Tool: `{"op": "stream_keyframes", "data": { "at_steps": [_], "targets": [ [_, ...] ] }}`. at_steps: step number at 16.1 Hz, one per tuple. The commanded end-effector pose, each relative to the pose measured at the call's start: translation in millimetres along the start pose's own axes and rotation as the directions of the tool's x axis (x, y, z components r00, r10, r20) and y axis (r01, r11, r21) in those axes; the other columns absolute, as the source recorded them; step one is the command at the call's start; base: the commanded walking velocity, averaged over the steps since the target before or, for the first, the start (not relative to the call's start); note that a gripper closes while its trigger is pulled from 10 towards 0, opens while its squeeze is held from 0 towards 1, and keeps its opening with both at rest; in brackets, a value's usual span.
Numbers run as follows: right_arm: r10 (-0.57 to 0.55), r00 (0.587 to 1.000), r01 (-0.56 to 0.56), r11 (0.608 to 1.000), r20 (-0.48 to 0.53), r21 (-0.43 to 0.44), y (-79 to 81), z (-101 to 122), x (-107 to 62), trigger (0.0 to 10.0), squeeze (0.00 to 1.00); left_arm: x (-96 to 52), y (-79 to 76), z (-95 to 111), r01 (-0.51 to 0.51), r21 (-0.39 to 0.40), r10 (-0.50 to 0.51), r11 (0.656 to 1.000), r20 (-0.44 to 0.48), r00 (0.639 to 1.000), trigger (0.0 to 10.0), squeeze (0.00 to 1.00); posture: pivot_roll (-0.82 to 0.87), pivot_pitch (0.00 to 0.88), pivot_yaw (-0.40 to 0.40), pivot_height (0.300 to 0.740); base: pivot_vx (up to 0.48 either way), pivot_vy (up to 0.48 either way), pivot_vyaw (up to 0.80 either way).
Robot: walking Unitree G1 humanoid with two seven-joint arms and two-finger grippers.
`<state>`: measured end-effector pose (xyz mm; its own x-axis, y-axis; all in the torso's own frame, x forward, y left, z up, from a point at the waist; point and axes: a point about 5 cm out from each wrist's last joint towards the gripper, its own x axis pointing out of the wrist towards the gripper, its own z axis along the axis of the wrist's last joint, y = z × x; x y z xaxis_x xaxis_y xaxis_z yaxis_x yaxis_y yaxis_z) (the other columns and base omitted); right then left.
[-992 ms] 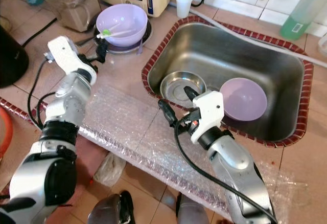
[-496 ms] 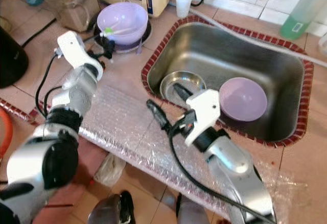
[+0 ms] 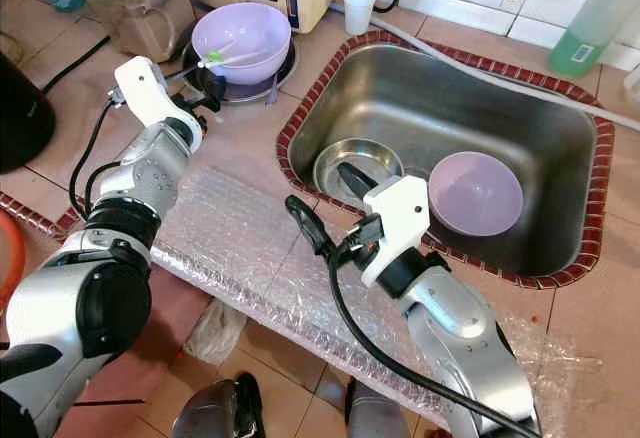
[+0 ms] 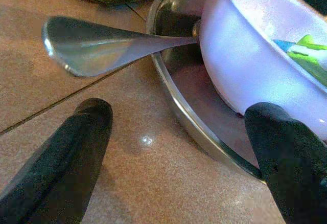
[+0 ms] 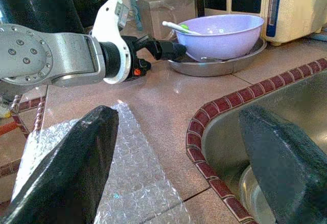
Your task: Kitchen organization
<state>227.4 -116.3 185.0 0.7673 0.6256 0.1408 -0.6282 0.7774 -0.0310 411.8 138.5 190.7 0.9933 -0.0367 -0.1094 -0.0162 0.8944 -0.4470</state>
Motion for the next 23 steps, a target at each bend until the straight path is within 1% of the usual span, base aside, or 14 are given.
{"op": "stream_keyframes", "data": {
  "at_steps": [1,6,9,11,14,17,18,20,23],
  "targets": [
    [0.024,1.0,-0.024,1.0,-0.005,0.0,4.5,-1,2.2,10.0,0.0,-2.7,12.1,-16,-0.049,0.027,0.052,0.998,-0.1,0.994,10.0,0.0,-0.24,0.205,0.095,0.74,0.0,0.0,0.0],
    [0.038,0.999,-0.038,0.999,0.009,-0.002,4.1,-2,9.9,10.0,0.0,-10.6,27.2,-14,-0.061,0.059,0.068,0.996,-0.137,0.988,10.0,0.0,-0.2,0.184,0.098,0.74,0.0,0.0,0.0],
    [0.041,0.999,-0.041,0.999,0.011,-0.005,3.0,-3,13.0,10.0,0.0,-17.9,29.9,-17,-0.06,0.068,0.07,0.996,-0.159,0.985,10.0,0.0,-0.19,0.178,0.096,0.74,0.0,0.0,0.0],
    [0.043,0.999,-0.043,0.999,0.019,-0.007,2.2,-3,15.6,10.0,0.0,-24.3,30.1,-15,-0.055,0.071,0.066,0.996,-0.16,0.985,10.0,0.0,-0.18,0.175,0.096,0.74,0.0,0.0,0.0],
    [0.044,0.999,-0.044,0.999,0.024,-0.01,0.6,-4,19.3,10.0,0.0,-37.2,30.3,-11,-0.043,0.09,0.058,0.995,-0.175,0.983,10.0,0.0,-0.16,0.166,0.097,0.74,0.0,0.0,0.0],
    [0.039,0.999,-0.038,0.999,0.021,-0.022,-2.0,-7,19.9,10.0,0.0,-48.7,32.0,-15,-0.026,0.117,0.05,0.993,-0.204,0.978,10.0,0.0,-0.15,0.16,0.099,0.74,0.0,0.0,0.0],
    [0.029,0.999,-0.028,0.999,0.014,-0.036,-5.2,-9,18.5,10.0,0.0,-56.5,32.7,-18,-0.02,0.119,0.047,0.993,-0.225,0.973,10.0,0.0,-0.14,0.157,0.103,0.74,0.0,0.0,0.0],
    [0.016,1.0,-0.016,0.997,-0.009,-0.072,-12.3,-15,14.6,10.0,0.0,-67.7,36.2,-21,-0.014,0.14,0.049,0.99,-0.248,0.967,10.0,0.0,-0.13,0.154,0.103,0.74,0.0,0.0,0.0],
    [-0.023,1.0,0.022,0.995,-0.014,-0.097,-24.7,-17,14.1,10.0,0.0,-79.5,39.2,-22,-0.008,0.155,0.051,0.988,-0.276,0.96,10.0,0.0,-0.12,0.145,0.103,0.74,0.0,0.0,0.0]
  ]
}}
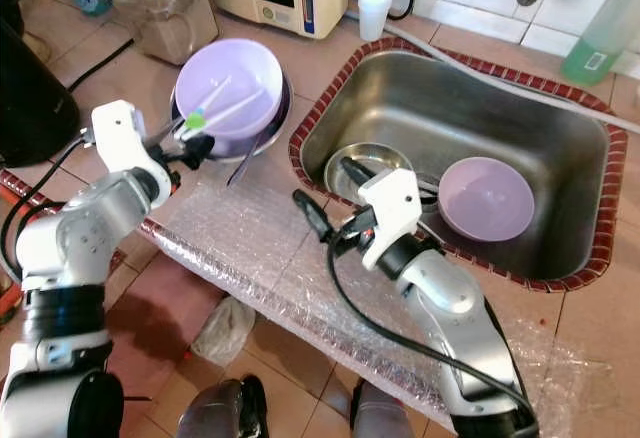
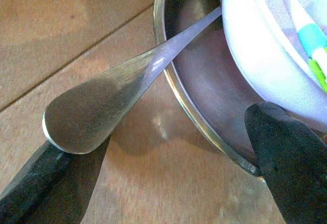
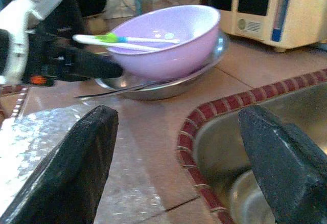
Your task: Kitchen organization
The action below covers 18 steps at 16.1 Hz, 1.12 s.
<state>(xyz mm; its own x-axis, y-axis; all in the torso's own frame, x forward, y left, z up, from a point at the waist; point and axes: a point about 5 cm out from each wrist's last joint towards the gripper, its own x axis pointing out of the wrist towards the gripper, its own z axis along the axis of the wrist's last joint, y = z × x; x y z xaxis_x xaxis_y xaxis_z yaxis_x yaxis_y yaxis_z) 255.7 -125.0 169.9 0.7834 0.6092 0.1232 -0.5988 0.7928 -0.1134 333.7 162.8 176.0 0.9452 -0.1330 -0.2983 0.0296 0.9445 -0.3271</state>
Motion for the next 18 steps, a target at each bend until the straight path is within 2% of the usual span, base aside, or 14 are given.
{"op": "stream_keyframes", "data": {
  "at_steps": [1,9,11,15,18],
  "targets": [
    [-0.01,1.0,0.01,1.0,0.005,-0.018,-2.8,0,0.7,10.0,0.0,-3.7,7.6,-13,-0.041,0.017,0.042,0.999,-0.072,0.996,10.0,0.0,-0.11,0.142,0.103,0.74,0.0,0.0,0.0],
    [-0.013,1.0,0.014,1.0,0.018,-0.025,-4.4,-7,8.7,10.0,0.0,-24.8,7.1,-7,-0.045,0.031,0.048,0.998,-0.079,0.996,10.0,0.0,-0.07,0.122,0.101,0.74,0.0,0.0,0.0],
    [0.0,1.0,0.001,0.999,0.019,-0.032,-5.3,-9,12.0,10.0,0.0,-36.2,6.0,-12,-0.036,0.042,0.04,0.998,-0.101,0.994,10.0,0.0,-0.05,0.114,0.098,0.74,0.0,0.0,0.0],
    [0.008,1.0,-0.008,0.999,0.021,-0.038,-7.5,-11,17.3,10.0,0.0,-39.7,2.5,-16,-0.024,0.046,0.029,0.999,-0.108,0.994,10.0,0.0,-0.03,0.1,0.091,0.74,0.0,0.0,0.0],
    [-0.025,1.0,0.026,0.996,0.014,-0.082,-14.3,-12,22.8,10.0,0.0,-37.5,1.9,-12,-0.025,0.077,0.026,0.997,-0.018,0.999,10.0,0.0,-0.03,0.09,0.08,0.74,0.0,0.0,0.0]
  ]
}}
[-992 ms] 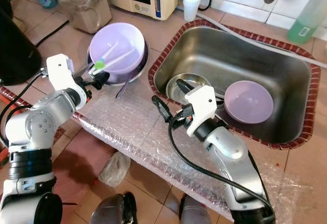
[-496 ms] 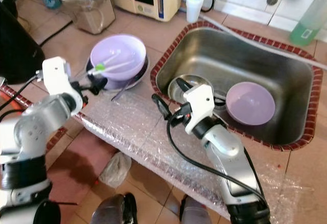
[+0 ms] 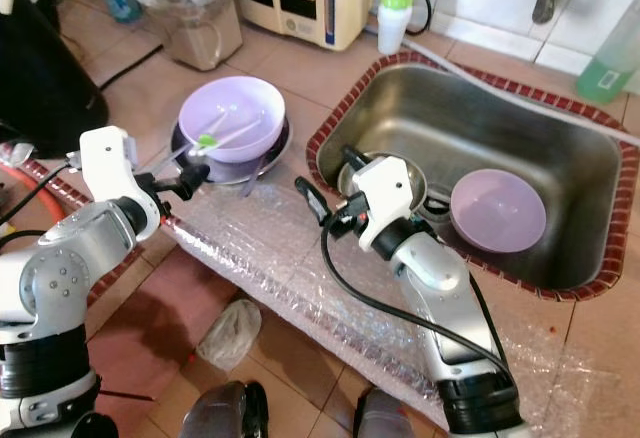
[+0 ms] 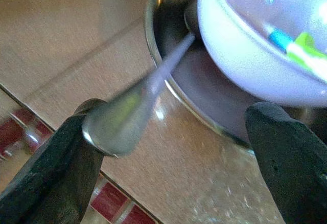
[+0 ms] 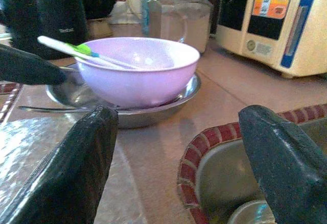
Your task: Kitchen organization
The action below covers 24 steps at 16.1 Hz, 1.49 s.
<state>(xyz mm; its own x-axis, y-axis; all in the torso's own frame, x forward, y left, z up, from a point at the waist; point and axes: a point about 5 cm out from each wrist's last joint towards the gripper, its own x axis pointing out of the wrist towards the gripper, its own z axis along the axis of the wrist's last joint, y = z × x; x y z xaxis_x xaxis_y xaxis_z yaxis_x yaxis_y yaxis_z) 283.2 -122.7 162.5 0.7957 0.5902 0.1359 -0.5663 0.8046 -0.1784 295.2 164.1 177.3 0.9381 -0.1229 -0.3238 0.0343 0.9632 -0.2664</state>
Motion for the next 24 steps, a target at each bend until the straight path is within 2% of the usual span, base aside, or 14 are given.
{"op": "stream_keyframes", "data": {
  "at_steps": [1,4,7,10,12,13,14,15,16,17,18,21,22,24],
  "targets": [
    [-0.021,1.0,0.021,0.999,0.003,-0.029,-5.4,2,2.2,10.0,0.0,1.3,5.7,2,-0.036,0.047,0.033,0.998,0.051,0.998,10.0,0.0,-0.03,0.086,0.066,0.74,0.0,0.0,0.0],
    [-0.055,0.998,0.055,0.997,0.004,-0.048,-15.2,6,2.8,10.0,0.0,-1.8,9.1,11,-0.082,0.149,0.059,0.985,0.155,0.986,10.0,0.0,-0.03,0.083,0.055,0.74,0.0,0.0,0.0],
    [-0.001,1.0,-0.001,0.998,-0.026,-0.06,-13.5,1,0.4,10.0,0.0,-8.9,1.4,0,-0.04,0.151,0.011,0.988,0.189,0.982,10.0,0.0,-0.04,0.067,0.053,0.74,0.0,0.0,0.0],
    [-0.01,0.999,0.007,0.998,-0.05,-0.067,-15.4,-6,-7.3,10.0,0.0,-20.7,-4.4,-15,0.002,0.169,-0.041,0.986,0.228,0.973,10.0,0.0,-0.03,0.03,0.041,0.74,0.0,0.0,0.0],
    [-0.11,0.992,0.108,0.993,-0.056,-0.042,-21.8,-11,-10.9,10.0,0.0,-30.2,-12.0,-11,0.042,0.213,-0.116,0.976,0.349,0.93,10.0,0.0,-0.03,0.013,0.03,0.74,0.0,0.0,0.0],
    [-0.178,0.983,0.178,0.984,-0.053,0.007,-24.0,-15,-12.0,10.0,0.0,-34.9,-16.7,-10,0.034,0.298,-0.161,0.954,0.411,0.898,10.0,0.0,-0.02,0.0,0.014,0.74,0.0,0.0,0.0],
    [-0.215,0.975,0.217,0.976,-0.05,0.032,-24.4,-17,-12.5,10.0,0.0,-36.7,-19.7,-10,0.038,0.33,-0.191,0.943,0.446,0.874,10.0,0.0,-0.01,0.0,0.007,0.74,0.0,0.0,0.0],
    [-0.253,0.967,0.254,0.966,-0.04,0.043,-23.1,-19,-15.3,10.0,0.0,-34.9,-18.2,-17,0.026,0.352,-0.194,0.936,0.452,0.87,10.0,0.0,-0.01,0.0,0.001,0.74,0.0,0.0,0.0],
    [-0.284,0.958,0.284,0.959,-0.034,-0.001,-22.4,-22,-19.6,10.0,0.0,-32.8,-16.2,-25,0.025,0.346,-0.188,0.938,0.444,0.876,10.0,0.0,-0.01,0.0,0.001,0.74,0.0,0.0,0.0],
    [-0.375,0.925,0.378,0.924,-0.056,0.057,-26.3,-29,-26.1,10.0,0.0,-30.2,-15.8,-31,0.025,0.351,-0.188,0.936,0.438,0.879,10.0,0.0,-0.02,0.0,0.004,0.74,0.0,0.0,0.0],
    [-0.41,0.91,0.414,0.908,-0.068,0.064,-28.2,-32,-30.0,10.0,0.0,-28.2,-17.4,-34,0.027,0.35,-0.188,0.936,0.435,0.881,10.0,0.0,-0.02,0.0,0.005,0.74,0.0,0.0,0.0],
    [-0.415,0.905,0.421,0.905,-0.089,0.057,-28.9,-36,-30.6,10.0,0.0,-19.5,-26.0,-36,0.045,0.374,-0.219,0.927,0.438,0.872,10.0,0.0,-0.03,0.0,0.008,0.74,0.0,0.0,-0.27],
    [-0.424,0.902,0.428,0.902,-0.087,0.046,-32.0,-35,-31.5,10.0,0.0,-16.6,-26.0,-35,0.02,0.388,-0.203,0.921,0.436,0.877,10.0,0.0,-0.03,0.0,0.016,0.74,0.0,0.0,-0.8],
    [-0.452,0.887,0.458,0.886,-0.09,0.065,-35.9,-36,-35.9,10.0,0.0,-18.1,-24.4,-35,0.023,0.366,-0.191,0.93,0.428,0.883,10.0,0.0,-0.03,0.0,0.029,0.74,0.0,0.0,-0.8]
  ]
}}
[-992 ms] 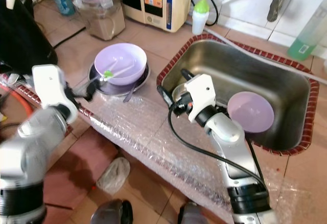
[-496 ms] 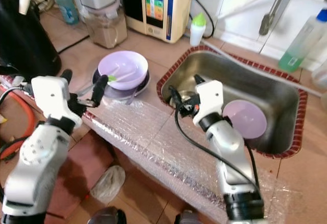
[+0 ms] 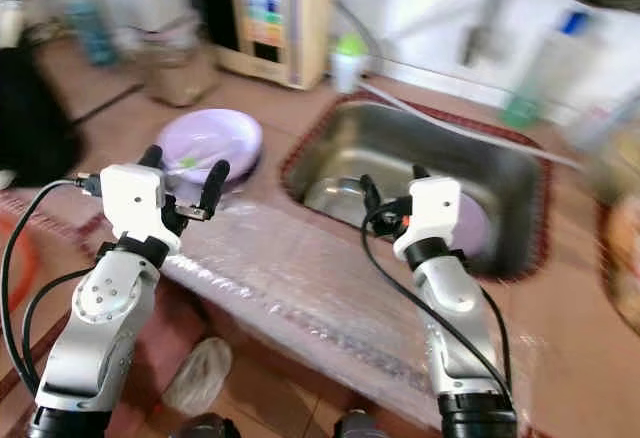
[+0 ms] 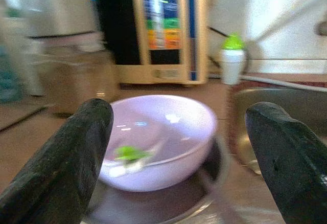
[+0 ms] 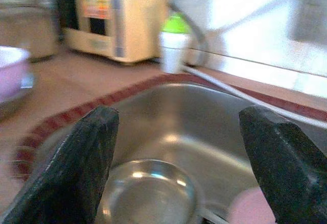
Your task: Kitchen organization
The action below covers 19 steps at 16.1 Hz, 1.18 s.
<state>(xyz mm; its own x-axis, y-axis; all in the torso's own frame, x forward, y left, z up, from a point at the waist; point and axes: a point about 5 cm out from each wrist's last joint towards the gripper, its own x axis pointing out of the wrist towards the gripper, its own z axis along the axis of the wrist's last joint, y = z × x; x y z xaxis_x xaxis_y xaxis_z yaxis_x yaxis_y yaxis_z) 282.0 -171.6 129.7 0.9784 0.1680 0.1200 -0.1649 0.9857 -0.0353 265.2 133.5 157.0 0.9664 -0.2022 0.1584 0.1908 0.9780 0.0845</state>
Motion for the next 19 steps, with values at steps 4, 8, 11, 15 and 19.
{"op": "stream_keyframes", "data": {
  "at_steps": [4,8,11,15,19],
  "targets": [
    [-0.038,0.999,0.04,0.997,-0.028,0.069,4.6,-10,-3.4,10.0,0.0,-4.6,-10.4,-3,0.092,0.032,-0.091,0.995,-0.014,0.996,10.0,0.0,-0.03,0.0,0.045,0.74,0.0,0.0,-0.73],
    [-0.043,0.999,0.045,0.994,-0.02,0.095,6.6,-9,-1.4,10.0,0.0,-7.7,-6.8,-8,0.052,0.047,-0.051,0.998,-0.03,0.998,10.0,0.0,-0.03,0.0,0.037,0.74,0.0,0.0,0.0],
    [-0.021,0.999,0.023,0.994,-0.024,0.107,8.5,-10,-5.8,10.0,0.0,-12.2,10.3,-2,-0.074,0.12,0.069,0.99,0.046,0.997,10.0,0.0,-0.03,0.0,0.027,0.74,0.0,0.0,0.0],
    [0.023,0.999,-0.019,0.993,-0.034,0.117,12.2,-11,-8.7,10.0,0.0,-13.0,16.7,-4,-0.1,0.156,0.093,0.983,0.05,0.994,10.0,0.0,-0.04,0.007,0.029,0.74,0.0,0.0,0.0],
    [0.258,0.966,-0.254,0.953,-0.007,0.167,37.0,-2,-13.3,10.0,0.0,0.2,15.0,-16,-0.072,0.145,0.066,0.987,0.043,0.997,10.0,0.0,-0.05,0.007,0.026,0.74,0.0,0.0,0.0]
  ]
}}
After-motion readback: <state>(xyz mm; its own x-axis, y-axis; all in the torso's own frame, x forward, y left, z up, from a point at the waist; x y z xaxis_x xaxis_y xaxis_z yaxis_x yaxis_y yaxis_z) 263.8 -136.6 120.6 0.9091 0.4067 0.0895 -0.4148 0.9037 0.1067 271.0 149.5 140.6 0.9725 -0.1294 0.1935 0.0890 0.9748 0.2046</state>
